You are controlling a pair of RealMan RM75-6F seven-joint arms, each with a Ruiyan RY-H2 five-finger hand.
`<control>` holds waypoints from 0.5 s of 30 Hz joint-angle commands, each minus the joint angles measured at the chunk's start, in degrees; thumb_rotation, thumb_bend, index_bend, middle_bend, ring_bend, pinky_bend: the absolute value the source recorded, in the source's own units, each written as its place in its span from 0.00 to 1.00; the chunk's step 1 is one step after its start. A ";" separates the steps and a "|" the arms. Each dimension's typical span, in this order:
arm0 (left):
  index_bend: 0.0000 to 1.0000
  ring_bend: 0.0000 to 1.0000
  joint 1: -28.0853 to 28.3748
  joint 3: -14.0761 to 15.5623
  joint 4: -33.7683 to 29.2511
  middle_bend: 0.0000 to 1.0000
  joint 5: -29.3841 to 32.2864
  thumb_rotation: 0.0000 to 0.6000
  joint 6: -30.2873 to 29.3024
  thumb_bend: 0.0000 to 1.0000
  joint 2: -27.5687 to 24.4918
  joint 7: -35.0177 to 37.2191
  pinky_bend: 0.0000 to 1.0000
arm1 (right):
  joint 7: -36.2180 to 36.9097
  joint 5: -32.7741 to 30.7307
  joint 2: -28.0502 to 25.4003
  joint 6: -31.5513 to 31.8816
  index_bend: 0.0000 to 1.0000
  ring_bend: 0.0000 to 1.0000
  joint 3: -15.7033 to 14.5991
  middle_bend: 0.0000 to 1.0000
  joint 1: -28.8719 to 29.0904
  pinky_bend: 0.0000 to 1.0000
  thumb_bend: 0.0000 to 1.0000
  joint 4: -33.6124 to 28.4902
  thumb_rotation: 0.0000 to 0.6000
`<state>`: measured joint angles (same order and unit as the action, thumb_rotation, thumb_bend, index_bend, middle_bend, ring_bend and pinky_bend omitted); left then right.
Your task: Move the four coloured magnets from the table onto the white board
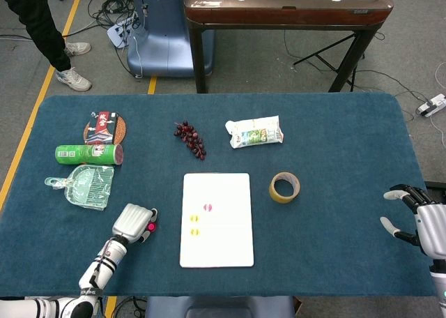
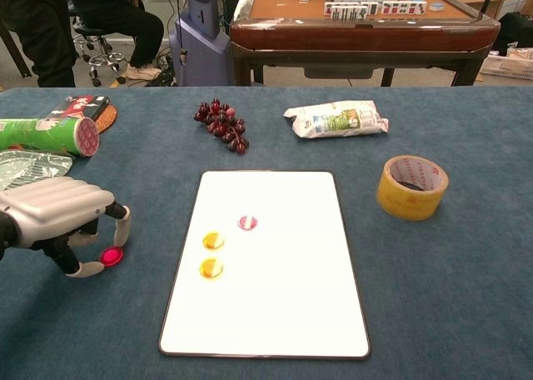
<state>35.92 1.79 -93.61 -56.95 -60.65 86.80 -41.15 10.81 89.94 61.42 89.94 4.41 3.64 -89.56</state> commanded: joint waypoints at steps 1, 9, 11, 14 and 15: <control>0.57 1.00 -0.02 -0.03 -0.04 1.00 0.03 1.00 0.05 0.32 -0.03 0.07 1.00 | 0.03 0.04 -0.01 0.04 0.39 0.31 -0.01 0.34 -0.02 0.44 0.16 -0.01 1.00; 0.59 1.00 -0.02 -0.12 -0.29 1.00 -0.05 1.00 0.05 0.32 -0.07 0.00 1.00 | 0.04 0.05 0.00 -0.04 0.39 0.31 -0.03 0.34 0.03 0.44 0.16 0.03 1.00; 0.59 1.00 0.01 -0.29 -0.48 1.00 0.06 1.00 0.01 0.32 -0.11 0.02 1.00 | 0.10 0.01 -0.01 0.03 0.39 0.31 0.01 0.34 0.00 0.44 0.16 0.04 1.00; 0.59 1.00 0.06 -0.87 -0.94 1.00 0.26 1.00 -0.28 0.32 -0.30 0.25 1.00 | 0.28 -0.02 -0.05 0.12 0.39 0.31 0.03 0.34 -0.05 0.44 0.16 0.07 1.00; 0.59 1.00 0.09 -1.16 -1.14 1.00 0.37 1.00 -0.41 0.32 -0.36 0.43 1.00 | 0.32 -0.02 -0.07 0.13 0.39 0.31 0.03 0.34 -0.05 0.44 0.16 0.08 1.00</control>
<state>35.99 0.74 -94.64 -56.66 -60.96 86.50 -40.82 11.14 89.92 61.35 90.07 4.44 3.59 -89.49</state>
